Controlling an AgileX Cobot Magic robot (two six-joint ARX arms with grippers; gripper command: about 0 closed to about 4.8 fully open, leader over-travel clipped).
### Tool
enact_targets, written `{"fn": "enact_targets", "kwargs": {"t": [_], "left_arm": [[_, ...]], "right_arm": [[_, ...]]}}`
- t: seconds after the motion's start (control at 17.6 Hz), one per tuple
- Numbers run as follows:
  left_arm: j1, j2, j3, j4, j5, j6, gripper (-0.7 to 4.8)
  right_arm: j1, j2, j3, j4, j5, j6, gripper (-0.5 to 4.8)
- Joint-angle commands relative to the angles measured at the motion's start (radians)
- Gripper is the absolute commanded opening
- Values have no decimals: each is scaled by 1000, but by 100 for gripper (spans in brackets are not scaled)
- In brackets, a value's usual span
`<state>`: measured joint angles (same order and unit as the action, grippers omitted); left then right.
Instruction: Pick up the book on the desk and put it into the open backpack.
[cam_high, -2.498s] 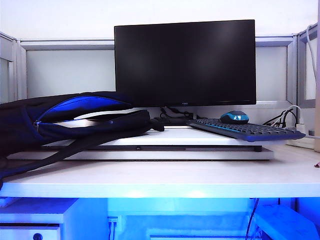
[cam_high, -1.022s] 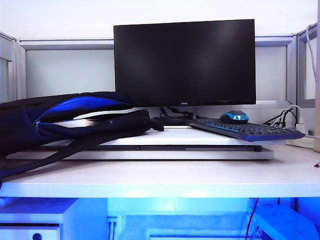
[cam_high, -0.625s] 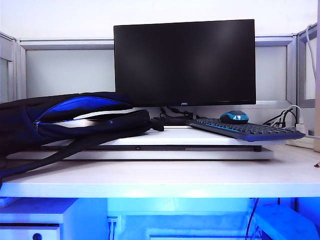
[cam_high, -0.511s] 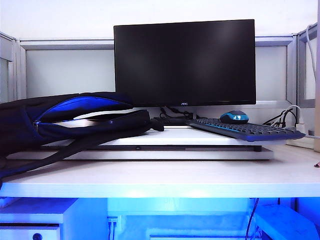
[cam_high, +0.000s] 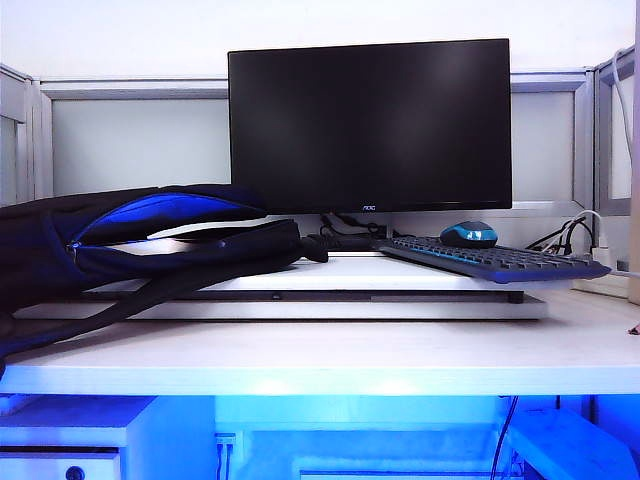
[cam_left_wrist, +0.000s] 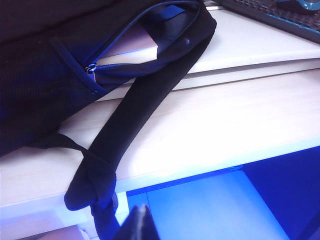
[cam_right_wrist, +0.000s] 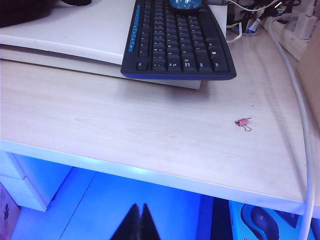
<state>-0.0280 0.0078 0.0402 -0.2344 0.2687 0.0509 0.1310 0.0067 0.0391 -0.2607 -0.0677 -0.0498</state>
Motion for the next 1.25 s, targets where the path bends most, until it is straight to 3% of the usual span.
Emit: {"fn": "enact_targets", "kwargs": {"t": [0.06,1.25], "left_arm": [[-1,1,-7,-4,-2,-66,-5],[0,0,-7,-4,-2,-66,-5]], "right_arm": [[0,-1,-1,-5,-1,4,-4],[0,-1,-1,-4,-2,5,-4]]}}
